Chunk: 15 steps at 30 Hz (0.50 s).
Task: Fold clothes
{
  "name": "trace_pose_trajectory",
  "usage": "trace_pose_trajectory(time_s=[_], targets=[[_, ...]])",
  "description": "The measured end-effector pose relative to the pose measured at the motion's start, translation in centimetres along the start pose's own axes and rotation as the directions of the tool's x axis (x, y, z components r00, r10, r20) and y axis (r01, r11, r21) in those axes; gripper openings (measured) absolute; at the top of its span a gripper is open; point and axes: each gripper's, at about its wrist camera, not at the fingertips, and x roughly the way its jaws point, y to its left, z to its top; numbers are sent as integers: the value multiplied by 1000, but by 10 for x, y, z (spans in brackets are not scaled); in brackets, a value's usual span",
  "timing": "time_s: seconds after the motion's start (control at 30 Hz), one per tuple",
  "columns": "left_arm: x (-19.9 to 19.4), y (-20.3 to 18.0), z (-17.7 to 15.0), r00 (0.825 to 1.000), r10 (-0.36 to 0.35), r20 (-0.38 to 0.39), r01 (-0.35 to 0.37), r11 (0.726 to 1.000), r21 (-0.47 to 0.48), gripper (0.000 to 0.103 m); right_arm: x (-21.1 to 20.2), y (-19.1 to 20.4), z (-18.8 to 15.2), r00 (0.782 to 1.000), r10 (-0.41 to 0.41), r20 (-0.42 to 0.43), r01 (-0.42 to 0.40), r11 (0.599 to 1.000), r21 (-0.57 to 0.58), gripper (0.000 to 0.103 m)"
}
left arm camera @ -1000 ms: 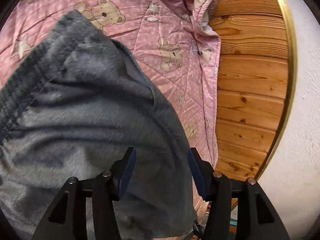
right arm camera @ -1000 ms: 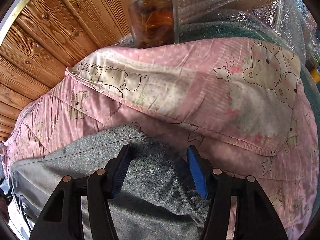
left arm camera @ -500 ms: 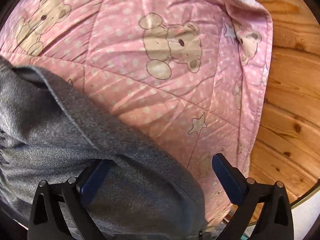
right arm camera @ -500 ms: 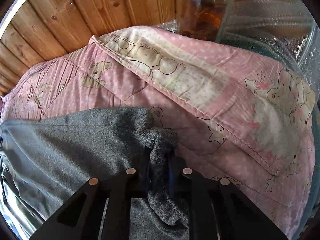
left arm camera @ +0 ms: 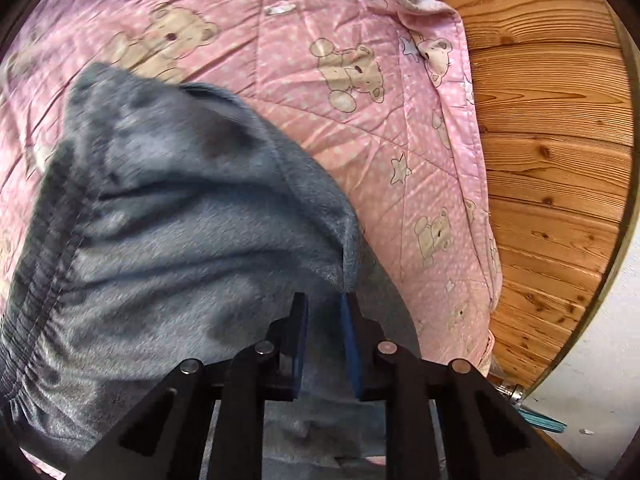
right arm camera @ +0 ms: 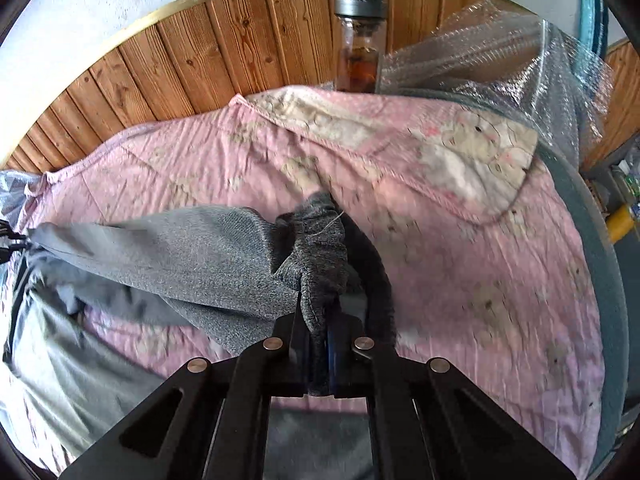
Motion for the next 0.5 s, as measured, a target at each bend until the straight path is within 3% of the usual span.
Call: trace_pose_trajectory(time_s=[0.13,0.23,0.37,0.47,0.5], targets=[[-15,46,-35,999,-39,14,39,999,-7,19,12,-16,-32,998,-17,-65,24,994,107,19],[-15,68,-47,995,-96,13,97,995,-28,19,8,-27,-41,997,31,-64,-15,970,243,28],[-15,74,-48,994,-103,44,104,994,-15,27,-6,-44,-53,992,127,-8,-108,880,463,37],[-24,65,-42,983,-149,107,151,989,-8,44,-17,-53,-63,981,187,51,-180,780,600,47],[-26,60,-39,979,-160,122,162,987,-4,54,-18,-55,-67,976,208,63,-200,740,642,48]])
